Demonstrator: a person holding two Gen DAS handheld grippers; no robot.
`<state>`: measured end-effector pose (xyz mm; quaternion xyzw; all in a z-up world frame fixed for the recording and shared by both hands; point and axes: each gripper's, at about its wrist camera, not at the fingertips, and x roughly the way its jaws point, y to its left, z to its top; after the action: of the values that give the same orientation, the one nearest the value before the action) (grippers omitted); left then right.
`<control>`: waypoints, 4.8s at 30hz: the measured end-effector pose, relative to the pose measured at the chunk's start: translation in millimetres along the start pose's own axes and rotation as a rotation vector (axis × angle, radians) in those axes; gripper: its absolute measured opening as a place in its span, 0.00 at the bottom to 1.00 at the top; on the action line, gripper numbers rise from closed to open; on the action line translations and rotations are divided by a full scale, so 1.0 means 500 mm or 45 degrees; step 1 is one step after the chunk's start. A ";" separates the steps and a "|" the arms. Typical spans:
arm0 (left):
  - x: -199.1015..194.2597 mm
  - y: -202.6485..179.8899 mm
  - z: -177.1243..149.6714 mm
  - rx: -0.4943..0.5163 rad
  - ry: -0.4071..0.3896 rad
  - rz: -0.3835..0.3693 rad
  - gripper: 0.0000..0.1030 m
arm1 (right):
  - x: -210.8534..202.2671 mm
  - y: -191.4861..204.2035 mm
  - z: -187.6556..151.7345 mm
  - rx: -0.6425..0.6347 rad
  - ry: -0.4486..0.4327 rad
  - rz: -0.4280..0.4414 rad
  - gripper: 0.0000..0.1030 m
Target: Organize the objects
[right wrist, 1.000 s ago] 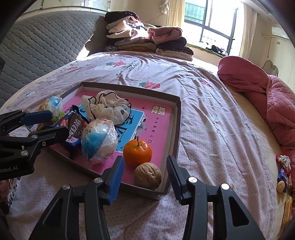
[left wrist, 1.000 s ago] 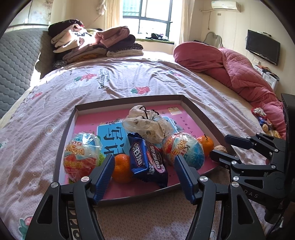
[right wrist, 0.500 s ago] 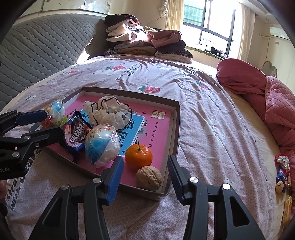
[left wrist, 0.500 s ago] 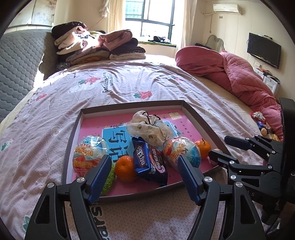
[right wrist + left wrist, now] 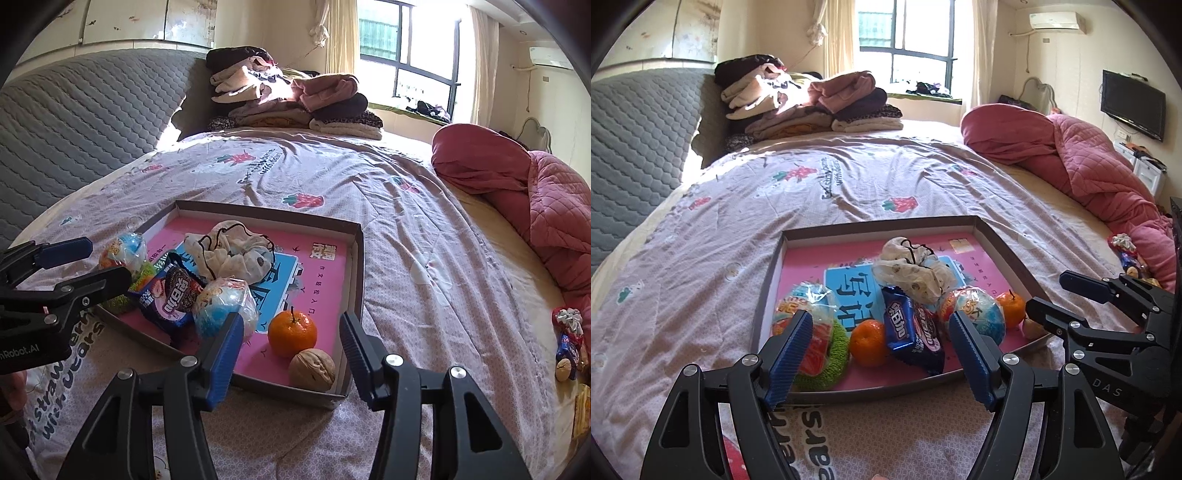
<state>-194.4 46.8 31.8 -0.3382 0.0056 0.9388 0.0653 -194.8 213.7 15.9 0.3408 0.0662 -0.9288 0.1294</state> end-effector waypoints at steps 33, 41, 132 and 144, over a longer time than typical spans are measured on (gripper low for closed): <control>-0.198 0.020 0.003 -0.085 -0.155 0.050 0.75 | -0.189 0.057 0.017 0.043 -0.249 -0.088 0.55; -0.259 0.032 0.001 -0.100 -0.207 0.061 0.75 | -0.236 0.078 0.021 0.038 -0.293 -0.073 0.55; -0.187 0.062 -0.191 -0.122 -0.077 0.163 0.75 | -0.166 0.110 -0.143 0.139 -0.214 -0.122 0.69; -0.161 0.070 -0.213 -0.156 -0.006 0.154 0.75 | -0.157 0.114 -0.163 0.140 -0.183 -0.126 0.69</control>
<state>-69.8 -3.3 -0.3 -0.3385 -0.0316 0.9404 -0.0125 -70.8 191.4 3.1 0.2763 0.0226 -0.9583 0.0689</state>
